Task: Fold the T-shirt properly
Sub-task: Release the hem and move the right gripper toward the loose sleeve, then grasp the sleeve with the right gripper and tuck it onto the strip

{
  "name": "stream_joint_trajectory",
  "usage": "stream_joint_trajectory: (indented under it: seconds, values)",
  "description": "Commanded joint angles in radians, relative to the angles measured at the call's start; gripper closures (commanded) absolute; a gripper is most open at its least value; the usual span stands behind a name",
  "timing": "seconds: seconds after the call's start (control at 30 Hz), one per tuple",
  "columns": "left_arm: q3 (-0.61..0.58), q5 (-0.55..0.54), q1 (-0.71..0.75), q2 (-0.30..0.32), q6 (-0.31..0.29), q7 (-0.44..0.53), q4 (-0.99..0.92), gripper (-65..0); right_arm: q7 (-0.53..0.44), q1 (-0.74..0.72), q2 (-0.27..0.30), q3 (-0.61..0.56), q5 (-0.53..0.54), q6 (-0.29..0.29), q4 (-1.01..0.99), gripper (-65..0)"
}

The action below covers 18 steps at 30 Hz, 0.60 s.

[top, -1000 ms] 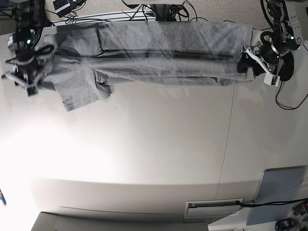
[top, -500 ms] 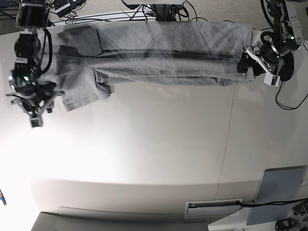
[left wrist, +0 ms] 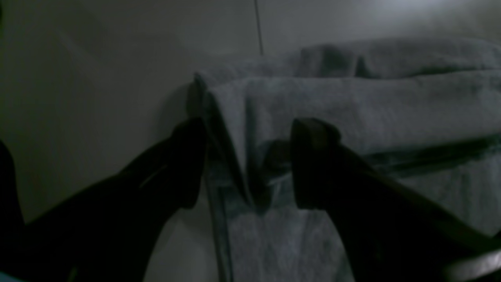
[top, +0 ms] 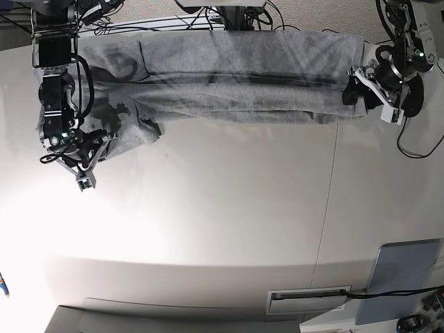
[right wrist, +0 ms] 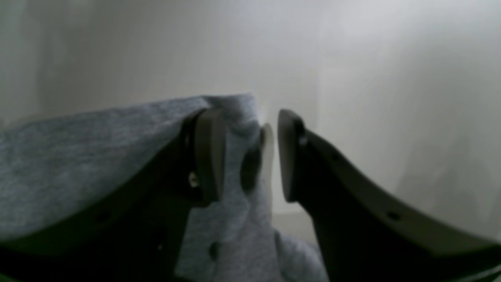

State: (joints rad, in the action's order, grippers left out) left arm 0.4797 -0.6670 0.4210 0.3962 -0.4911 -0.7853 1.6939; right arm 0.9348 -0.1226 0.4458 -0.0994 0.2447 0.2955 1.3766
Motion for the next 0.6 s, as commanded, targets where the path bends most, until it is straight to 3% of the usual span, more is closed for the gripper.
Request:
stream_joint_trajectory:
  seconds: [0.0, 0.2, 0.4, 0.57]
  values:
    - [0.007, -0.013, 0.0, 0.016, -0.004, 0.015, 0.014, -35.7, 0.024, -0.01, 0.012, 0.0, 0.002, 0.003, 0.002, -22.3]
    - [0.007, -0.013, 0.0, 0.016, -0.004, 0.015, 0.014, -35.7, 0.019, -0.01, 0.014, 0.0, -0.024, 0.004, 0.002, 0.0]
    - [0.007, -0.013, 0.0, 0.016, -0.004, 0.015, 0.014, -35.7, -0.029, -0.01, 0.015, 0.0, -0.158, 0.003, 0.041, 0.0]
    - [0.007, -0.006, 0.0, 0.014, -0.004, 0.016, 0.014, -35.7, -0.028, 0.055, 0.019, 0.003, -0.19, -0.002, 0.255, 0.0]
